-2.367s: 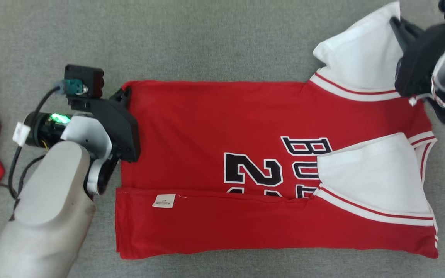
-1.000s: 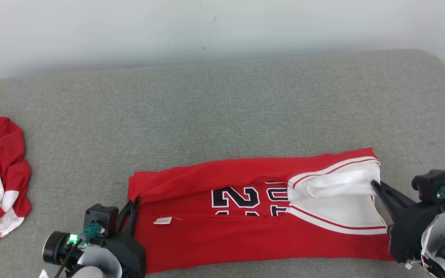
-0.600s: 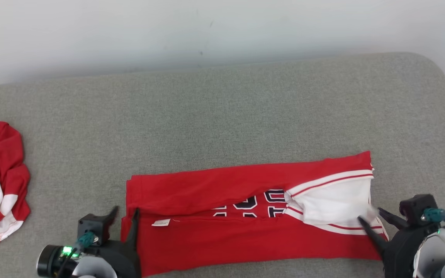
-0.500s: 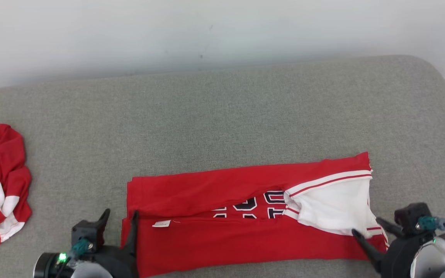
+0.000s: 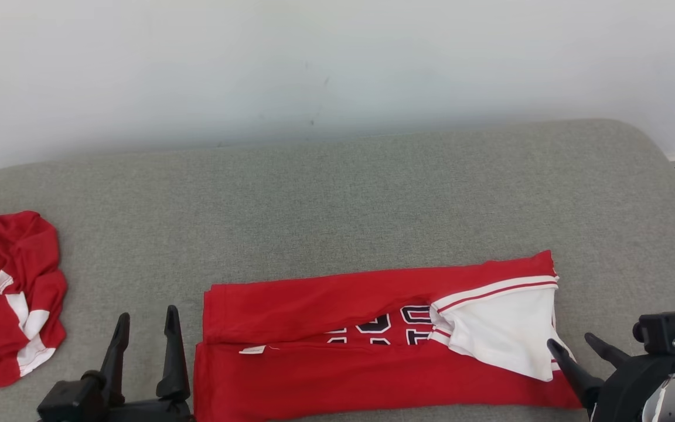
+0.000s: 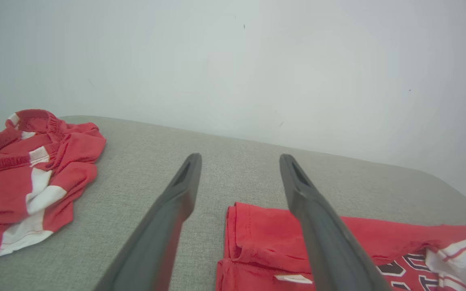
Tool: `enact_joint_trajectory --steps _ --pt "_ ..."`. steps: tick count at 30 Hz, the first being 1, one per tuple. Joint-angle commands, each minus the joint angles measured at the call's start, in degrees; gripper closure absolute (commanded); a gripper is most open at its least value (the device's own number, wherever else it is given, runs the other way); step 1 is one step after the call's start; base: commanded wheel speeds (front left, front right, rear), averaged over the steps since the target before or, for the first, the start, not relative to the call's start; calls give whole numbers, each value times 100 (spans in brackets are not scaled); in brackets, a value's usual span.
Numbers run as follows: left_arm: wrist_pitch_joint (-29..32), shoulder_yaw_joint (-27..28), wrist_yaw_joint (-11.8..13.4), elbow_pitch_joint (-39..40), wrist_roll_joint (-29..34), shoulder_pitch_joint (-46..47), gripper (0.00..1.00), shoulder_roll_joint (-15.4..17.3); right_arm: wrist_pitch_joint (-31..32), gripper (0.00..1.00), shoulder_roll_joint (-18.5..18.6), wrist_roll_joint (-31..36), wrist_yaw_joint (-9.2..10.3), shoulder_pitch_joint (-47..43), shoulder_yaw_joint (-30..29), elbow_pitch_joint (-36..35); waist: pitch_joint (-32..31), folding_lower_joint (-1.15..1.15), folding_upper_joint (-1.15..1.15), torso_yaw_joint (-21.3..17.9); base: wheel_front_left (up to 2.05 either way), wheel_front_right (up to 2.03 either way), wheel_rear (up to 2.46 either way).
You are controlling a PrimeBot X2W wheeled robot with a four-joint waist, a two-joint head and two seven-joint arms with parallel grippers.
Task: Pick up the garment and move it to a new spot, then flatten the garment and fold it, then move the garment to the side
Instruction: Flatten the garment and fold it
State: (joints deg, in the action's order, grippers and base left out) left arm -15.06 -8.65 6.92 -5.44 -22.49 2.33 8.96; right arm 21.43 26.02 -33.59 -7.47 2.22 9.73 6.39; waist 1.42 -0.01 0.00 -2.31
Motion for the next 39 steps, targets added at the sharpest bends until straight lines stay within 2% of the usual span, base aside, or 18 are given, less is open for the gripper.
enact_joint_trajectory --steps 1,2,3,4,8,16,19,25,33,35,36,39 --pt "-11 180 -132 102 175 -124 0 -98 60 0 -113 -37 -2 41 -126 4 -18 1 0 20 0 0 0" --pt "-11 180 -132 102 175 -124 0 -98 60 0 -113 -37 -2 41 -126 4 -18 1 0 20 0 0 0" --pt "-10 410 -280 167 384 -266 0 -251 135 0 -253 -17 -2 148 -320 100 -21 1 0 33 0 0 0" --pt "-10 410 -280 167 384 -266 0 -251 135 0 -253 -17 -2 148 -320 100 -21 1 0 33 0 0 0" --pt "-10 758 -552 246 661 -400 0 -452 358 0 -504 122 -2 400 -659 461 23 1 0 68 0 0 0" --pt "-9 1153 -824 266 914 -517 0 -590 712 0 -920 381 -2 1003 -1125 1399 199 1 0 222 0 0 0" --pt "-8 1189 -887 260 945 -488 0 -604 901 0 -965 564 -2 1195 -1172 1732 273 1 0 302 0 0 0" --pt "-9 1120 -861 196 877 -315 0 -607 1199 0 -1104 867 -2 1638 -1361 2440 493 1 0 452 0 0 0" --pt "-9 1055 -898 139 944 -97 0 -607 1351 0 -1289 1018 -3 1824 -1319 2917 615 1 0 558 0 0 0" --pt "-9 1036 -917 107 952 -61 0 -607 1358 81 -1305 1005 -6 1841 -1277 2982 610 1 0 563 0 0 0" --pt "-10 1030 -925 92 958 -46 0 -607 1340 100 -1315 992 -8 1842 -1267 3001 603 1 0 560 0 0 0" --pt "-9 1023 -951 36 1029 -31 0 -607 1224 100 -1253 1047 5 1857 -1329 3018 557 1 0 527 0 0 0"
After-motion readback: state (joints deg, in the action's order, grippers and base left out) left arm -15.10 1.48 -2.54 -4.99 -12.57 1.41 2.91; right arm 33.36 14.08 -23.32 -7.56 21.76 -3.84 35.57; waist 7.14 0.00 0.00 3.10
